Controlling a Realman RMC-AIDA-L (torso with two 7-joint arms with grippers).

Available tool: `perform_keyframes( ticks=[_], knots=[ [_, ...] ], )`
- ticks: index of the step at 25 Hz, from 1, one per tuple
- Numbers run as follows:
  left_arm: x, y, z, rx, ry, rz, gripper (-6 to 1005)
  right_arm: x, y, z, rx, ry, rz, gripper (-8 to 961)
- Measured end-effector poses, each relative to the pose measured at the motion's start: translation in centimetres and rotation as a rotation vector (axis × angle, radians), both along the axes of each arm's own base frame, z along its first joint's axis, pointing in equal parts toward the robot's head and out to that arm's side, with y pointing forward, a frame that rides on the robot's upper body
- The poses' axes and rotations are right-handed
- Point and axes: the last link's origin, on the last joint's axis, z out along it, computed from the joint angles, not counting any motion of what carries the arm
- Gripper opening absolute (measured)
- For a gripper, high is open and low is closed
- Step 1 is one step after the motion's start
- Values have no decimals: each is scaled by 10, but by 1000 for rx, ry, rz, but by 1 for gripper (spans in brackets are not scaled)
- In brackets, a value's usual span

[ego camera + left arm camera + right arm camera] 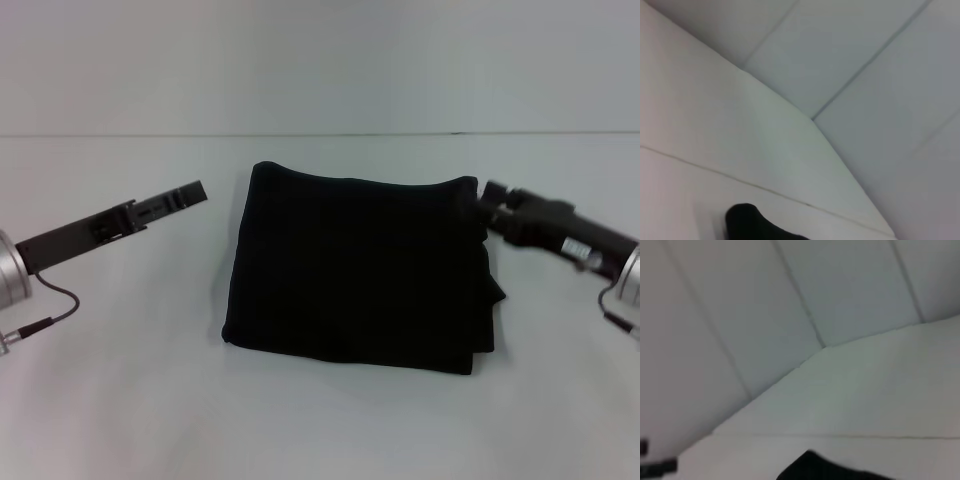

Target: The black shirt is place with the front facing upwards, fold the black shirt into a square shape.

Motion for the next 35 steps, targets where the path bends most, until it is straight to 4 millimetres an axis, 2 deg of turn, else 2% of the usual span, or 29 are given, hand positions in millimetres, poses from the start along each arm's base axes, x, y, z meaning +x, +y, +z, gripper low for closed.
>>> perform_keyframes(
  ticks=[6, 9, 14, 15, 22, 30, 35],
  knots=[
    [-5, 2, 2, 4, -34, 65, 935, -2, -15, -21, -7, -96, 132, 621],
    [-7, 3, 2, 7, -34, 82, 935, 2, -21, -29, -6, -164, 171, 826],
    [-9, 4, 2, 20, -34, 105, 935, 14, -36, -40, -18, -217, 183, 957],
    [-10, 4, 1, 22, -35, 114, 935, 19, -42, -44, -15, -233, 179, 957],
    [-8, 7, 1, 21, -38, 114, 935, 30, -50, -51, -16, -267, 139, 956],
    [-7, 7, -3, 13, -46, 119, 934, 46, -54, -43, 32, -276, 65, 957],
    [-7, 7, -4, 9, -50, 122, 933, 49, -56, -29, 108, -223, 50, 958]
  ],
)
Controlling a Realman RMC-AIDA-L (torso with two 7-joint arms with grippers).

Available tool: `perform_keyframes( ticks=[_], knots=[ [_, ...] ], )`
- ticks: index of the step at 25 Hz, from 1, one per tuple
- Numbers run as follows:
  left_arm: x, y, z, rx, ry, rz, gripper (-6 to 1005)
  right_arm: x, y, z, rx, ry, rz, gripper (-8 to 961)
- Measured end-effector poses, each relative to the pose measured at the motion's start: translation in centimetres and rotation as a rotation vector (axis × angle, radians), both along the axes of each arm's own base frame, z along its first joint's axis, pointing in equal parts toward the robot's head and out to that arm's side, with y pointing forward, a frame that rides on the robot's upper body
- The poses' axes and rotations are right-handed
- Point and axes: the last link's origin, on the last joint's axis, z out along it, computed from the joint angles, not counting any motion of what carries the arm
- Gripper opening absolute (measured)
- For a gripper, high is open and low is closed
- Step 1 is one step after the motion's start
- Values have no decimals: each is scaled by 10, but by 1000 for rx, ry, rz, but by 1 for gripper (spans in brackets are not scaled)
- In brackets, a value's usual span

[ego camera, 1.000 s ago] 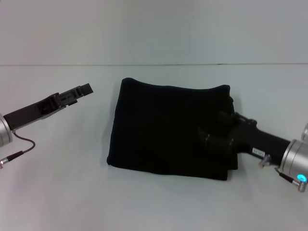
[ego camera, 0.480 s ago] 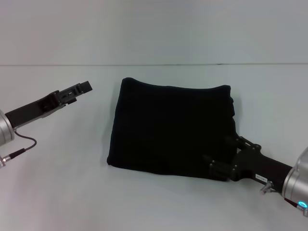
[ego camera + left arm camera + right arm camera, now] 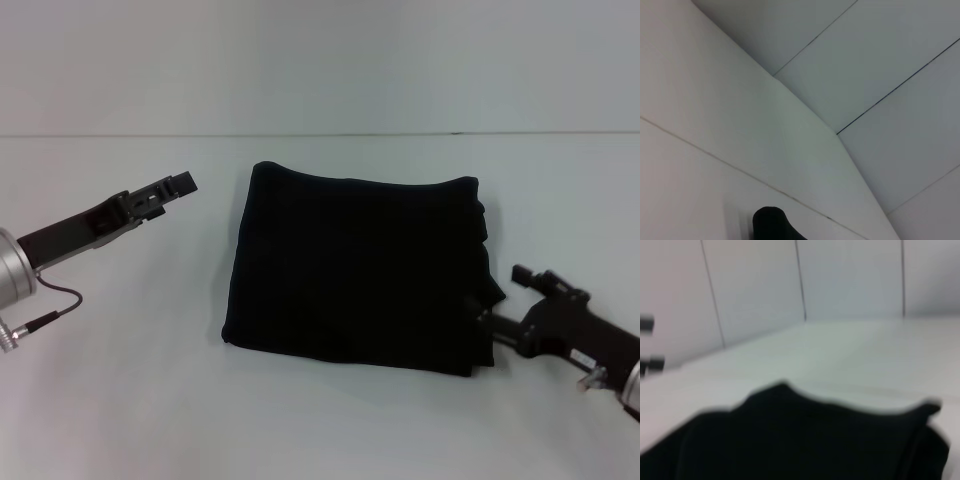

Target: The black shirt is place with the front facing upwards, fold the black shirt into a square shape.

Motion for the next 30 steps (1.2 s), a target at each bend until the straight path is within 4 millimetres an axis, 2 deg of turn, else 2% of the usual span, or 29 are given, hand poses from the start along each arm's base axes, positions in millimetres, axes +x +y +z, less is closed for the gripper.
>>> perform_keyframes(
  ticks=[3, 6, 11, 16, 20, 30],
  knots=[
    [1, 1, 0, 0, 0, -3, 933, -6, 4, 9, 57, 23, 43, 957],
    [2, 2, 0, 1, 1, -5, 932, -19, 21, 9, 69, 9, 77, 957],
    [3, 3, -3, 1, 1, 0, 931, -44, 56, -7, 39, -59, 65, 954],
    [4, 2, -6, -2, -4, 1, 930, -57, 75, -20, 13, -120, 37, 952],
    [5, 2, -6, -4, -7, -1, 930, -54, 80, -24, 2, -151, -26, 952],
    [6, 2, -6, -21, -32, 12, 928, -38, 76, -19, 11, -138, -105, 951]
  ],
)
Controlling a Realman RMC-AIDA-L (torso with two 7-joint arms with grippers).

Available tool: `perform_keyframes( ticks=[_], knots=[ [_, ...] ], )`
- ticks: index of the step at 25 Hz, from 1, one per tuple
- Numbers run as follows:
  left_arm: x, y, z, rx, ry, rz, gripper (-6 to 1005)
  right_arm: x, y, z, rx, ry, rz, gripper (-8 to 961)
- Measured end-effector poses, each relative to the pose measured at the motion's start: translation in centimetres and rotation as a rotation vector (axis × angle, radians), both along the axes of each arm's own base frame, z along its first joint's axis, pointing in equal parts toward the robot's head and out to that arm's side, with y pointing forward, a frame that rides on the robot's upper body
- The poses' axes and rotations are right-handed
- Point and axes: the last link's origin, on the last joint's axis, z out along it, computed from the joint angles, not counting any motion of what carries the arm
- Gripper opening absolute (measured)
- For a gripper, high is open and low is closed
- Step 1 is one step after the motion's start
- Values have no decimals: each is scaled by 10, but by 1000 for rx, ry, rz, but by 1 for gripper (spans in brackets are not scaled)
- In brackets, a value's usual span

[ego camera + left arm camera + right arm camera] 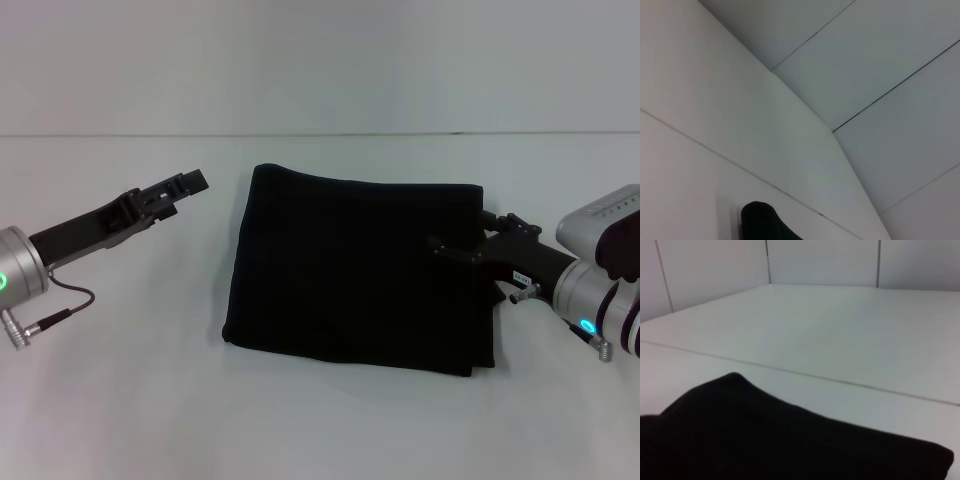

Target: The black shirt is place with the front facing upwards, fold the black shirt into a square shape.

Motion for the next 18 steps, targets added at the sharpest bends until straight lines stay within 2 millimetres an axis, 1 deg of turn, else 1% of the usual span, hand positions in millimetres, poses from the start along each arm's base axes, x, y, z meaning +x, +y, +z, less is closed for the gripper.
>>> perform_keyframes(
  ticks=[3, 6, 8, 9, 12, 13, 16, 18],
  knots=[
    [2, 1, 2, -44, -36, 30, 928, -1, 0, 3, 16, 26, 9, 951],
    [7, 5, 6, -144, -74, 67, 927, -2, -10, 13, 37, 87, 83, 951],
    [12, 8, 8, -227, -88, 105, 927, -2, -24, 23, 45, 129, 171, 951],
    [14, 11, 8, -273, -90, 134, 927, 1, -35, 28, 46, 143, 218, 951],
    [21, 21, 10, -372, -42, 201, 926, 8, -64, 33, 35, 168, 299, 951],
    [24, 25, 11, -402, -10, 216, 926, 12, -75, 34, 26, 172, 318, 951],
    [29, 32, 9, -428, 42, 222, 926, 20, -101, 29, -14, 167, 360, 950],
    [32, 36, 6, -436, 73, 227, 925, 22, -114, 24, -42, 151, 385, 950]
  ],
)
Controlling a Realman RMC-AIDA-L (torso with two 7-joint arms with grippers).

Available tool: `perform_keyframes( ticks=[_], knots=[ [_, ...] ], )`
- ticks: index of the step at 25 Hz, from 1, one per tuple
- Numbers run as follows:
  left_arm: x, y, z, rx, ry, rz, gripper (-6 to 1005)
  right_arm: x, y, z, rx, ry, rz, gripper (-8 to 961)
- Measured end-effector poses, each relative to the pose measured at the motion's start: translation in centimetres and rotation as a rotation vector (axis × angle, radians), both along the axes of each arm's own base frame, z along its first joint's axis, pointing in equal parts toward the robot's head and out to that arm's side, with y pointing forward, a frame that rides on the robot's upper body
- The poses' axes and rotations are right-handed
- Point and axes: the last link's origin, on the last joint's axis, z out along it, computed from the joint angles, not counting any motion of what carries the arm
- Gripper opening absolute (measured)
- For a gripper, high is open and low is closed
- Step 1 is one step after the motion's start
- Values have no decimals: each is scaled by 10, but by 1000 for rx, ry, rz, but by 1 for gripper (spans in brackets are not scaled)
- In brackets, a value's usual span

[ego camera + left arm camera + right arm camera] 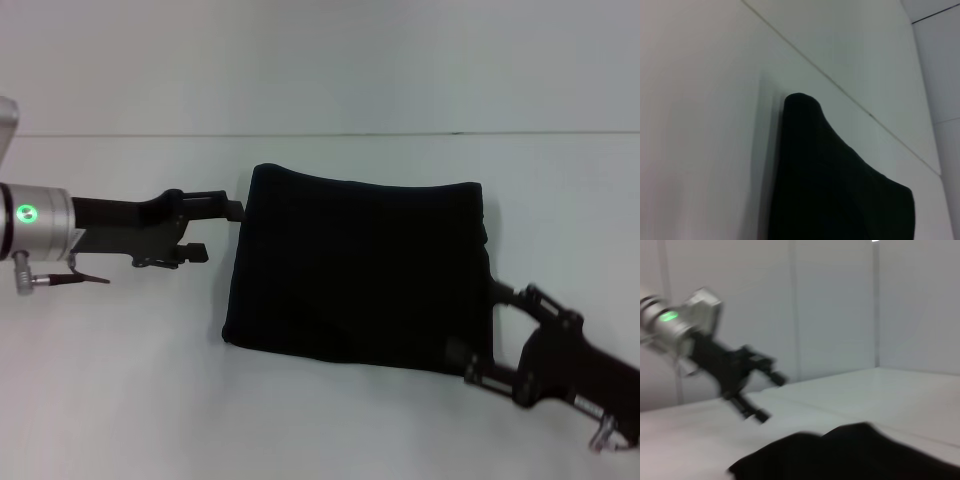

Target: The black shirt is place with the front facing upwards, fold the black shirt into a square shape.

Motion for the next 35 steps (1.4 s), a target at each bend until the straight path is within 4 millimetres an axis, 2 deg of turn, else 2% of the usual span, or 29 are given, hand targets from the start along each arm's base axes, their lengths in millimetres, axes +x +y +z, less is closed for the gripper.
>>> perform_keyframes(
  ticks=[5, 11, 13, 17, 31, 35],
  knots=[
    [3, 3, -13, -27, 28, 13, 924, 3, -17, -11, -48, -39, 40, 950],
    [0, 3, -24, -44, 73, 29, 923, 4, -20, -13, -72, -54, 48, 950],
    [0, 0, -36, -41, 78, 41, 923, 6, -21, -16, -91, -77, 51, 949],
    [2, -1, -44, -48, 87, 37, 922, 6, -20, -18, -102, -87, 49, 949],
    [9, -2, -50, -60, 79, 14, 920, 4, -17, -17, -97, -82, 48, 950],
    [9, -1, -48, -50, 85, -8, 784, 4, -17, -17, -97, -76, 44, 949]
  ],
)
